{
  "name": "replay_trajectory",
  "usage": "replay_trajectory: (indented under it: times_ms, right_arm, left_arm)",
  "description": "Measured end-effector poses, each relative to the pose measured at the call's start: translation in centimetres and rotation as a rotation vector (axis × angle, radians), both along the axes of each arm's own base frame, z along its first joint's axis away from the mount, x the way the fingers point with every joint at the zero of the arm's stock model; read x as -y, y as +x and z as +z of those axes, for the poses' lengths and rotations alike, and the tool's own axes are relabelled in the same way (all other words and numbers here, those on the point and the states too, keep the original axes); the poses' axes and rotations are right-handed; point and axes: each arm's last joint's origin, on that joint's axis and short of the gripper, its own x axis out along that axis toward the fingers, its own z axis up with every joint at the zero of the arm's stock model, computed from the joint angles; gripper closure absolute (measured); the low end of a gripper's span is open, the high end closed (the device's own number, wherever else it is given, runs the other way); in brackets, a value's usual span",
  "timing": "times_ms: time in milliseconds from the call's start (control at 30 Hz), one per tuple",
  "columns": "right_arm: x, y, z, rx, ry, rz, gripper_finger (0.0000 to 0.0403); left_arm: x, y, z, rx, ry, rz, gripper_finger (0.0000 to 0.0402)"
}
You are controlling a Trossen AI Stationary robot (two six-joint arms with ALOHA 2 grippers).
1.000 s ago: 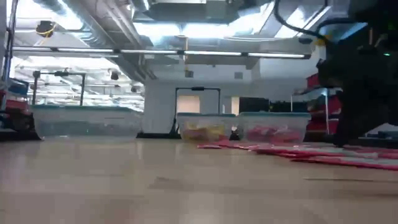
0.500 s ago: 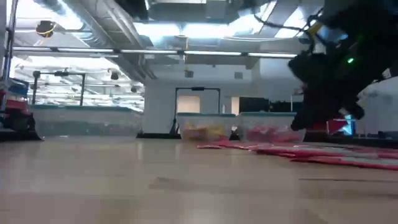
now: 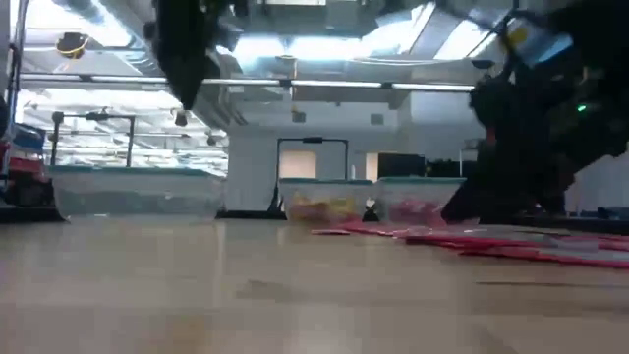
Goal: Sort candy
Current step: Open the rectangular transparent bin
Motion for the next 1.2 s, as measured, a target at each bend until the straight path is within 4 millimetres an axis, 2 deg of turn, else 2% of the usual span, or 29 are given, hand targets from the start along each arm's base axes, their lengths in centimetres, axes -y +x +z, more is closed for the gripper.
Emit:
replay_trajectory:
  times_ms: [133,233,300,400,467,600,700,800,867,1000,1100,1200]
  right_arm:
    - [-1.6,0.4,1.1,0.095,0.037,0.054,0.0402]
    - [-3.4,1.1,2.6,0.147,0.017,0.13,0.0402]
    - [-4.5,1.8,3.9,0.165,-0.017,0.18,0.0402]
    - [-6.1,2.8,5.9,0.199,-0.058,0.249,0.0402]
    - [-7.1,3.3,7.4,0.219,-0.104,0.296,0.0402]
    - [-8.3,4.3,9.8,0.241,-0.196,0.356,0.0402]
    - [-8.5,4.7,10.6,0.216,-0.227,0.366,0.0402]
    - [-8.3,4.8,10.5,0.179,-0.248,0.354,0.0402]
    - [-8.0,4.9,10.3,0.163,-0.234,0.337,0.0402]
    - [-6.9,5.5,9.6,0.129,-0.175,0.297,0.0402]
    - [-5.8,6.5,8.6,0.095,-0.13,0.28,0.0402]
    - [-4.6,7.7,7.5,0.057,-0.046,0.311,0.0402]
  left_arm:
    - [-2.2,-0.5,-3.6,0.006,-0.063,0.066,0.0164]
    - [-2.9,-0.5,-5.8,0.019,-0.101,0.05,0.0164]
    - [-2.9,-0.4,-6.8,0.045,-0.128,0.026,0.0164]
    - [-2.2,0.7,-7.1,0.157,-0.196,-0.035,0.0164]
    - [-1.0,1.5,-7.1,0.221,-0.259,-0.095,0.0164]
    - [2.7,3.1,-6.9,0.34,-0.463,-0.253,0.0164]
    - [6.1,3.8,-6.7,0.403,-0.588,-0.39,0.0164]
    - [9.9,4.2,-6.2,0.456,-0.686,-0.543,0.0164]
    - [11.9,4.2,-5.6,0.485,-0.722,-0.564,0.0164]
    - [15.6,4.3,-2.5,0.622,-0.679,-0.65,0.0164]
    - [17.2,3.5,-2.0,0.606,-0.574,-0.654,0.0164]
    - [17.6,2.2,-2.7,0.524,-0.528,-0.555,0.0164]
